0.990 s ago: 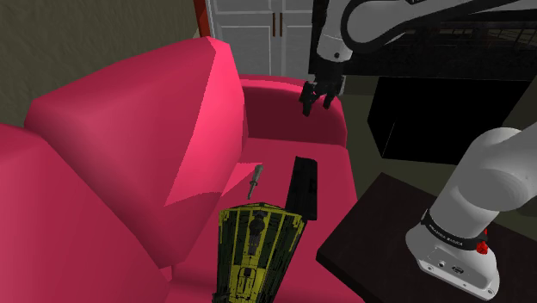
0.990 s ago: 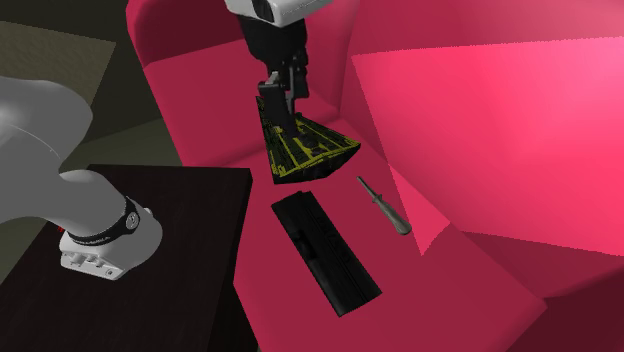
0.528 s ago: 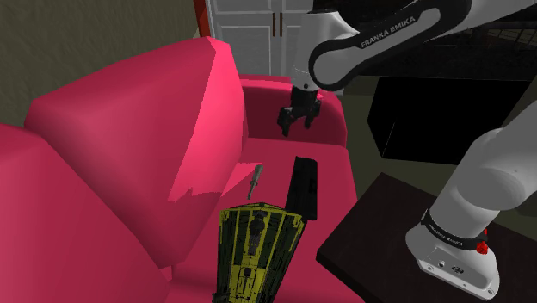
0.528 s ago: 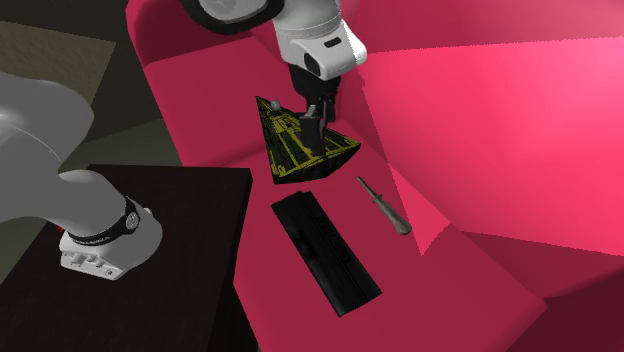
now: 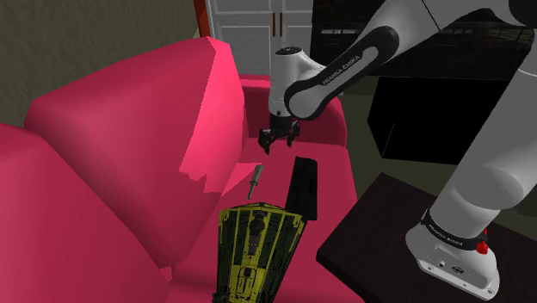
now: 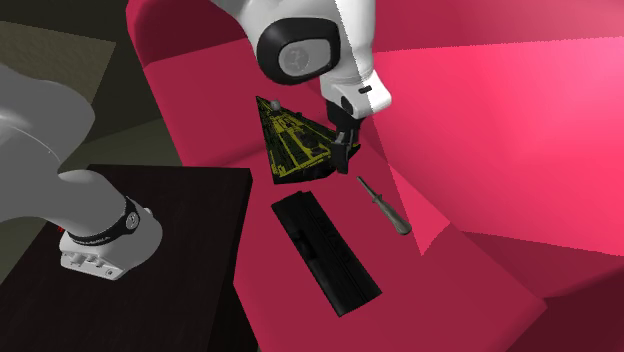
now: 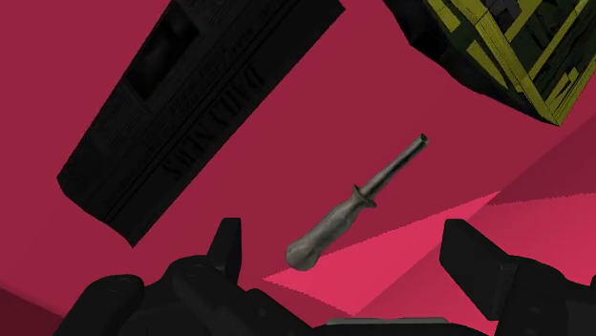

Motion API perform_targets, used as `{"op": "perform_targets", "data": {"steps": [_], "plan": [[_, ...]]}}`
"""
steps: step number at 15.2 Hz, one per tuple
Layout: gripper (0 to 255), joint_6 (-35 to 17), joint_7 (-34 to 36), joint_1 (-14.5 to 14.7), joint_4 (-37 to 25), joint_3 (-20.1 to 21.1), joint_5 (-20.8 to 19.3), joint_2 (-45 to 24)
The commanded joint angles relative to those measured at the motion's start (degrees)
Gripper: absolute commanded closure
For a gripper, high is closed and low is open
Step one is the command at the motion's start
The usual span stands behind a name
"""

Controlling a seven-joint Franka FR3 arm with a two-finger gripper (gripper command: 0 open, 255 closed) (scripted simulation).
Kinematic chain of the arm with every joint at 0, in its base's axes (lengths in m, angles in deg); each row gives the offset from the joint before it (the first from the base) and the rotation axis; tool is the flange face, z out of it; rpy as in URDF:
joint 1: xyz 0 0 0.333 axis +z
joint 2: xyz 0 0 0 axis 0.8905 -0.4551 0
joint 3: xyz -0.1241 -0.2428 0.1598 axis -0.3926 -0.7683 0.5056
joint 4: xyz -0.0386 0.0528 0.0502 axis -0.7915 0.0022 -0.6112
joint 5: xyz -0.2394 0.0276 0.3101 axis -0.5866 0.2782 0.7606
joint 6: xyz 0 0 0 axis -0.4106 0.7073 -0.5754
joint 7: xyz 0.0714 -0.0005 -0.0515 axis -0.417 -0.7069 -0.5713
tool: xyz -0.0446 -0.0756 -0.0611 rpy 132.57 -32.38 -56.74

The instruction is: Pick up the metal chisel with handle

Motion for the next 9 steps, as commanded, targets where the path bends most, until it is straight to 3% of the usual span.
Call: {"op": "perform_targets", "data": {"steps": [1, 9], "plan": [[0, -1.62, 4.51, 0.39, -2.35, 0.12, -3.42, -4.96], [0, -4.00, 17.84, 5.63, -15.43, -4.21, -13.42, -24.06]]}}
